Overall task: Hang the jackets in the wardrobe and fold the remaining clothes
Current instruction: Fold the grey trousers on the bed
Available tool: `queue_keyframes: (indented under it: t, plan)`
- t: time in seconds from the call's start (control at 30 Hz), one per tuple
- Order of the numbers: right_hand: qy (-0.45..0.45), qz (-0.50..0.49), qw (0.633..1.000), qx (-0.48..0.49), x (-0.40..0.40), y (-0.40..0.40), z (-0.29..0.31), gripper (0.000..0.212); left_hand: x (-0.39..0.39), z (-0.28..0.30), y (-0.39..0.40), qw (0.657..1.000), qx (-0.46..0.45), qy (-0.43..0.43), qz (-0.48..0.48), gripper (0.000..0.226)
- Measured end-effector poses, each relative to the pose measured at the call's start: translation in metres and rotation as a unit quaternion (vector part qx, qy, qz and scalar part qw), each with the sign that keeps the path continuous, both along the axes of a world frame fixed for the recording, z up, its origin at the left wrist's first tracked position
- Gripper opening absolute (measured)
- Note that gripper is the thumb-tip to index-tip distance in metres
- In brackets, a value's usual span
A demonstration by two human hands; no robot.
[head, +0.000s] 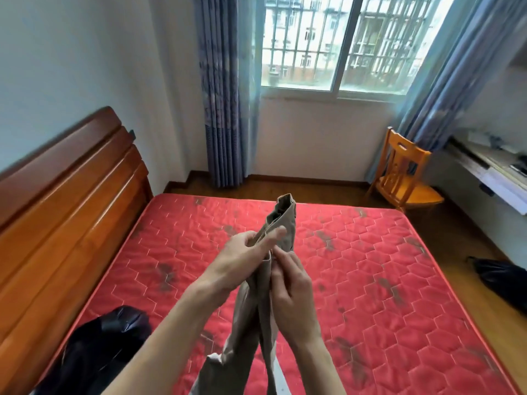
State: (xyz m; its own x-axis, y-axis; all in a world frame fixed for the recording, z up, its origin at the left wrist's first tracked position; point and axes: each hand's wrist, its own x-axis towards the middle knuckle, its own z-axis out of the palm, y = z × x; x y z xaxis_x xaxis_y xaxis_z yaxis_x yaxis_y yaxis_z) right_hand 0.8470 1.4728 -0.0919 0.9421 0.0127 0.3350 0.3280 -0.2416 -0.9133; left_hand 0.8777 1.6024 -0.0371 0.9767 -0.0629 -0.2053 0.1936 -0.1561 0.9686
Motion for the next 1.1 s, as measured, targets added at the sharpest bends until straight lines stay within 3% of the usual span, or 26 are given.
queue_keyframes:
  t: [0.07, 0.17, 0.3, 0.37, 0.43, 0.47, 0.57, 0.63, 0.8, 0.87, 0.97, 1.1]
  plan:
    - [0.019, 0.01, 1.0, 0.021, 0.0, -0.02, -0.002, 0.043, -0.007, 0.008, -0.009, 0.999, 0.007, 0.003, -0.046, 0.027]
    - [0.065, 0.057, 0.992, 0.088, -0.008, -0.052, 0.003, 0.044, -0.013, 0.013, -0.021, 0.996, -0.005, 0.018, -0.09, 0.033]
    - [-0.056, 0.008, 0.998, 0.01, -0.001, -0.117, 0.015, 0.041, -0.021, 0.025, -0.045, 0.986, 0.016, 0.043, -0.159, 0.039]
    - [-0.075, -0.02, 0.997, -0.01, 0.018, -0.158, 0.024, 0.069, -0.023, 0.035, -0.059, 0.981, 0.025, 0.044, -0.189, 0.039]
    - [0.038, 0.071, 0.995, 0.052, 0.036, -0.191, 0.043, 0.102, -0.024, 0.048, -0.073, 0.977, 0.027, 0.04, -0.209, 0.037]
    - [0.098, 0.135, 0.983, 0.071, 0.045, -0.203, 0.053, 0.107, -0.024, 0.054, -0.079, 0.976, 0.028, 0.037, -0.213, 0.036]
    - [0.192, 0.305, 0.933, -0.004, 0.057, -0.23, 0.088, 0.082, -0.024, 0.07, -0.088, 0.977, 0.025, 0.031, -0.209, 0.04]
    - [0.214, 0.356, 0.907, -0.071, 0.06, -0.239, 0.107, 0.059, -0.02, 0.076, -0.083, 0.979, 0.027, 0.033, -0.2, 0.042]
    - [0.175, 0.296, 0.934, -0.098, 0.065, -0.24, 0.121, 0.031, -0.011, 0.093, -0.076, 0.986, 0.023, 0.006, -0.163, 0.037]
    - [0.152, 0.256, 0.952, -0.076, 0.07, -0.237, 0.122, 0.031, -0.006, 0.1, -0.074, 0.975, 0.124, -0.024, -0.182, 0.043]
    - [0.124, 0.213, 0.967, -0.062, 0.077, -0.232, 0.123, 0.024, 0.006, 0.105, -0.076, 0.918, 0.324, -0.072, -0.216, 0.037]
    - [0.09, 0.199, 0.969, -0.113, 0.098, -0.229, 0.134, 0.028, 0.032, 0.11, -0.077, 0.896, 0.373, -0.096, -0.22, 0.023]
